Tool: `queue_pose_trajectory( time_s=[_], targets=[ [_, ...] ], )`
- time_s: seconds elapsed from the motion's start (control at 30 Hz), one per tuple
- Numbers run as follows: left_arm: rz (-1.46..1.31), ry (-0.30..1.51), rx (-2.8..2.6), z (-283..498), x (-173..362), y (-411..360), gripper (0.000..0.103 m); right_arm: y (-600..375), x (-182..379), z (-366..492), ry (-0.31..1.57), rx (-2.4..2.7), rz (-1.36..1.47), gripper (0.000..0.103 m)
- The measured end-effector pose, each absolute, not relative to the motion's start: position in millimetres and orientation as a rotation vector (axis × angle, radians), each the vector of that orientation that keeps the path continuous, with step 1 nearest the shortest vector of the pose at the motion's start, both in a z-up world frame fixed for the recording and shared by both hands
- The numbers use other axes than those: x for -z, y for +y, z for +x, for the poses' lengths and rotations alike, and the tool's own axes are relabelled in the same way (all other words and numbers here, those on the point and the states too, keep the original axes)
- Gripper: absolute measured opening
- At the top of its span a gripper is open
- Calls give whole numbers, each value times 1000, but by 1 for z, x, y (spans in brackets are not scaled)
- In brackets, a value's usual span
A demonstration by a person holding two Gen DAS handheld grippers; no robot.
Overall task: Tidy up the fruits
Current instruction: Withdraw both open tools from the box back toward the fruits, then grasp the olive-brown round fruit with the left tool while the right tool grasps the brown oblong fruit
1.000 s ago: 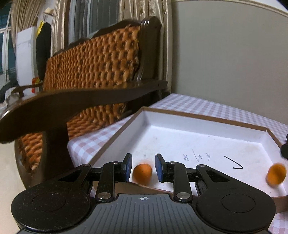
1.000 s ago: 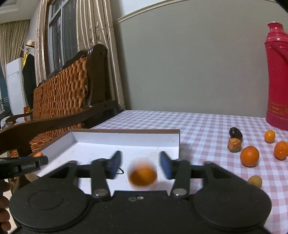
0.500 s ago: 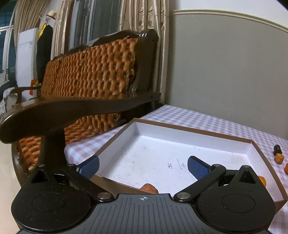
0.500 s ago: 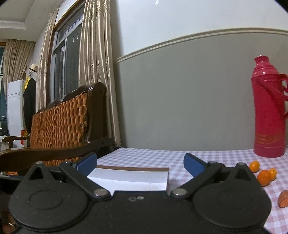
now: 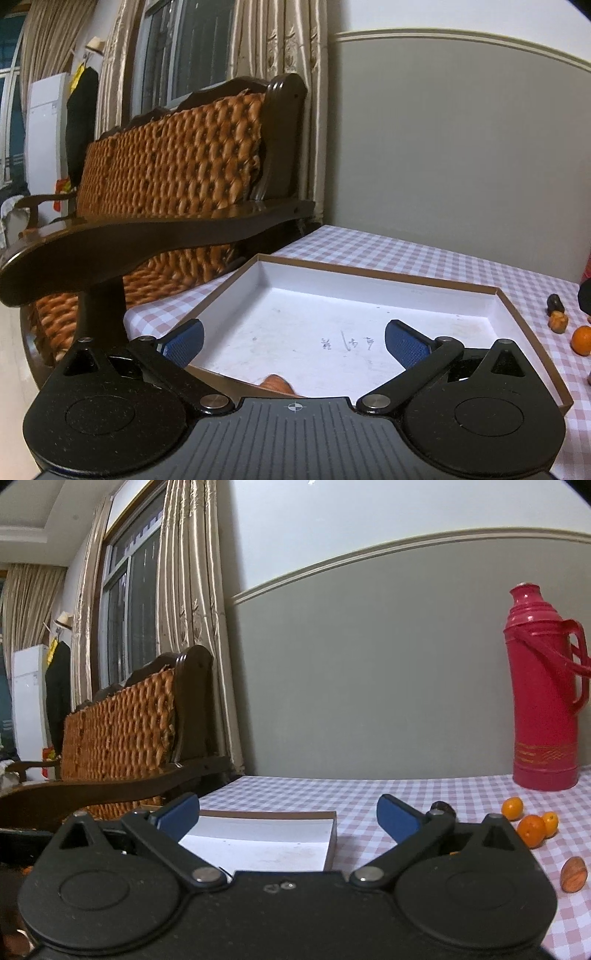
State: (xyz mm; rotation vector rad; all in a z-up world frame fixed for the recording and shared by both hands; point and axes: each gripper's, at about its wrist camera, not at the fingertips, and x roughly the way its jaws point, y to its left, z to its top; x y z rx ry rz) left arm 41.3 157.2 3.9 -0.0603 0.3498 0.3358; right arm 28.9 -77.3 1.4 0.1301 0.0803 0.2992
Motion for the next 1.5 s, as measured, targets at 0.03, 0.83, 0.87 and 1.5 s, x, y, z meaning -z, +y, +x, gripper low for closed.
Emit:
queue_pose_trajectory(
  time_s=[0.03, 0.83, 0.87, 1.5],
  targets=[
    [-56, 348, -332, 41, -4, 155, 103, -79, -2, 29, 83, -299, 137, 97],
    [50, 307, -97, 35, -18, 63, 103, -146, -2, 11, 169, -89, 173, 97],
    [53, 305, -82, 35, -18, 58, 103, -151, -2, 9, 165, -80, 181, 97],
    [98, 340, 133, 35, -7, -25, 103, -220, 11, -5, 279, 153, 187, 97]
  ],
)
